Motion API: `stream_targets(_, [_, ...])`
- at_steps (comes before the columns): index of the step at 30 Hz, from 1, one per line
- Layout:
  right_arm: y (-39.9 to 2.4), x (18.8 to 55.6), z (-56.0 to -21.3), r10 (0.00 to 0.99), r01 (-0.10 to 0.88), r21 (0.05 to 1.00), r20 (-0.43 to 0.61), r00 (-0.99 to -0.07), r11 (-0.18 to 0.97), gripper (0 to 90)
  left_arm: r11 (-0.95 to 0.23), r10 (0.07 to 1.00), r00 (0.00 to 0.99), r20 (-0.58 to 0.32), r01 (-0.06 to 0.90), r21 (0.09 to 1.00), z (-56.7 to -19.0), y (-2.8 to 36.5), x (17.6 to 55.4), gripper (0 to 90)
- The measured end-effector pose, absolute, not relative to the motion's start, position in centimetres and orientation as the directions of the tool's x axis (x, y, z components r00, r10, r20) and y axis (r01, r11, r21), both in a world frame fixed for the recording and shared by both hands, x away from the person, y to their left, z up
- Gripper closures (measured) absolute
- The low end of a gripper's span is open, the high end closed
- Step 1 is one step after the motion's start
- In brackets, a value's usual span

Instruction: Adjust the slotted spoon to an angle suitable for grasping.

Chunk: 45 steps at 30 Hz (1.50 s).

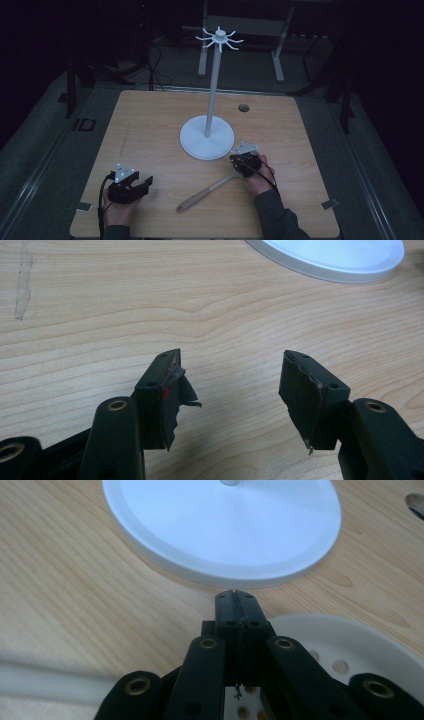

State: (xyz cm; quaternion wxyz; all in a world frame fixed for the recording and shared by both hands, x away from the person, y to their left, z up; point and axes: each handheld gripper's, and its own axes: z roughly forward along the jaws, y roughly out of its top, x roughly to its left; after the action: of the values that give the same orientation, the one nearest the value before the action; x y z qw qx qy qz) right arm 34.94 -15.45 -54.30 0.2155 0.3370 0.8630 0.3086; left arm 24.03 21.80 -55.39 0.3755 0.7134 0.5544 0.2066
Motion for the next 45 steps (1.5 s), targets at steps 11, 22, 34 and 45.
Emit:
stream_targets(11, [-14.4, 36.2, -55.0, 0.715, 0.485, 0.611, -0.203, -0.669, 0.626, 90.0, -0.107, 0.946, 0.301, -0.120, 0.639, 0.761, -55.4, 21.8, 24.0, 42.9])
stream_targets(22, [-16.5, 36.2, -54.6, 0.744, 0.527, 0.582, -0.220, -0.631, 0.620, 90.0, -0.115, 0.947, 0.301, -0.114, 0.645, 0.756, -55.5, 21.6, 24.1, 43.0])
stream_targets(34, [-17.7, 35.2, -54.6, 0.749, 0.531, 0.570, -0.257, -0.611, 0.628, 90.0, -0.115, 0.947, 0.301, -0.114, 0.646, 0.755, -55.5, 21.7, 24.0, 43.0])
stream_targets(45, [-18.0, 34.3, -54.4, 0.761, 0.538, 0.576, -0.257, -0.596, 0.615, 90.0, -0.115, 0.947, 0.301, -0.115, 0.647, 0.754, -55.5, 21.7, 24.0, 43.1])
